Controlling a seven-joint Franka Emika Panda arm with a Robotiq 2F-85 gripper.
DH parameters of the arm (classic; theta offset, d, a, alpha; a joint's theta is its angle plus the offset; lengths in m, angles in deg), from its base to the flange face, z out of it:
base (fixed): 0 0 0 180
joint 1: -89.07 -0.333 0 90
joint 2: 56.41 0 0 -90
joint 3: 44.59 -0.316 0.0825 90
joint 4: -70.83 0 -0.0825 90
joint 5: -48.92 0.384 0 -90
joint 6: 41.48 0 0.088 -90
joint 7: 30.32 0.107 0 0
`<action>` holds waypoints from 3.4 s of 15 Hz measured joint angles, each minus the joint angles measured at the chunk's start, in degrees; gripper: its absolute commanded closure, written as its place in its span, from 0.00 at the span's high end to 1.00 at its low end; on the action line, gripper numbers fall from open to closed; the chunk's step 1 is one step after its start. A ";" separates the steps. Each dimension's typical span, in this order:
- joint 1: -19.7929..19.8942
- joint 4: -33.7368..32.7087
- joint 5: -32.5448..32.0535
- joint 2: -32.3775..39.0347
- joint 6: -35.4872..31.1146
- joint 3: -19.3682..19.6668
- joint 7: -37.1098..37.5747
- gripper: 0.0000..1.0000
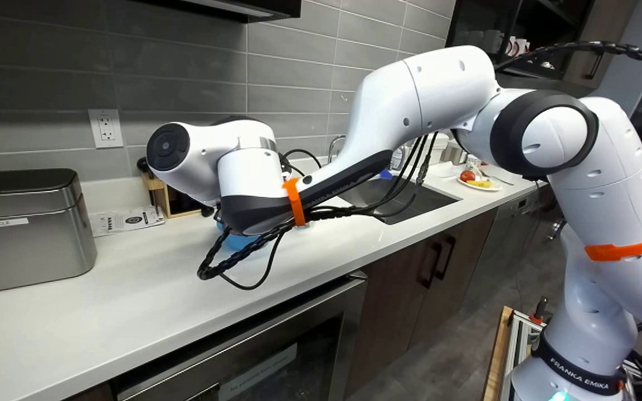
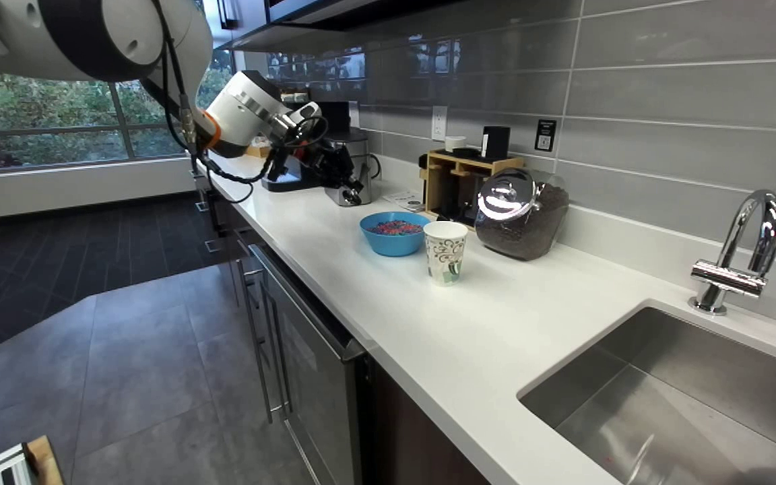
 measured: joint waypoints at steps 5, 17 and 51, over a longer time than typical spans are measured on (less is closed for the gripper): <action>-1.04 -1.67 -3.25 0.73 2.02 1.52 10.01 0.05; -1.42 -1.81 -10.42 2.66 -2.68 3.57 29.78 0.01; 1.92 -10.70 -23.36 16.00 -7.27 3.49 61.36 0.01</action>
